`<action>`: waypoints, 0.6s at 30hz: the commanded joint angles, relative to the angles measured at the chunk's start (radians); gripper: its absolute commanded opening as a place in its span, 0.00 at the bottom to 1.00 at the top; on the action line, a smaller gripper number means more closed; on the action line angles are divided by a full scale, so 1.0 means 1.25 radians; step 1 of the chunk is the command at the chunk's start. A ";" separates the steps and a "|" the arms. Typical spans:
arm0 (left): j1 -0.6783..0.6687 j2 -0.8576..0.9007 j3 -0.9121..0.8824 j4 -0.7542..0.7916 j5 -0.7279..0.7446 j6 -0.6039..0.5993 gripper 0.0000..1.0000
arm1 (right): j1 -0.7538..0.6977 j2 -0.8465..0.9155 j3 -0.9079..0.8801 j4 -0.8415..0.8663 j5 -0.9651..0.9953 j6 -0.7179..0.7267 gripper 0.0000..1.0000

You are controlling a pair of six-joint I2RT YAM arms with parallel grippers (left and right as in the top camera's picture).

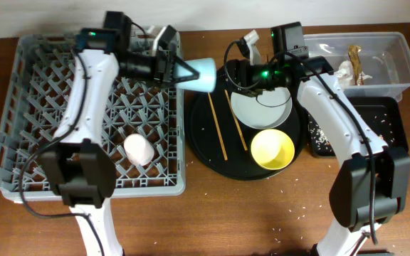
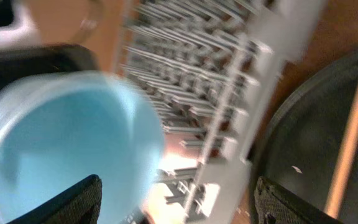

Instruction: Sort waste into correct bins and load items into the dishwasher rack

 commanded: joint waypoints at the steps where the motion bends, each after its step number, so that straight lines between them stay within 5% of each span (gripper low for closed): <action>1: 0.012 -0.118 0.079 -0.099 -0.618 -0.103 0.49 | 0.004 0.003 0.002 -0.107 0.214 -0.060 0.87; 2: 0.011 -0.128 0.079 -0.164 -0.842 -0.189 0.49 | 0.004 0.003 0.002 -0.156 0.289 -0.060 0.99; 3: 0.010 -0.127 0.055 -0.184 -0.897 -0.212 0.49 | 0.005 0.003 0.002 -0.179 0.316 -0.061 0.99; 6: 0.002 -0.120 -0.049 -0.153 -0.931 -0.255 0.49 | 0.005 0.003 0.002 -0.201 0.320 -0.081 0.99; 13: -0.042 -0.119 -0.346 0.192 -0.938 -0.259 0.50 | 0.005 0.003 0.002 -0.222 0.326 -0.095 0.99; 15: -0.042 -0.119 -0.349 0.206 -0.938 -0.259 0.81 | 0.005 0.003 0.002 -0.233 0.326 -0.095 0.98; 18: -0.042 -0.120 -0.332 0.189 -0.938 -0.259 0.86 | 0.006 0.002 0.002 -0.242 0.322 -0.095 0.98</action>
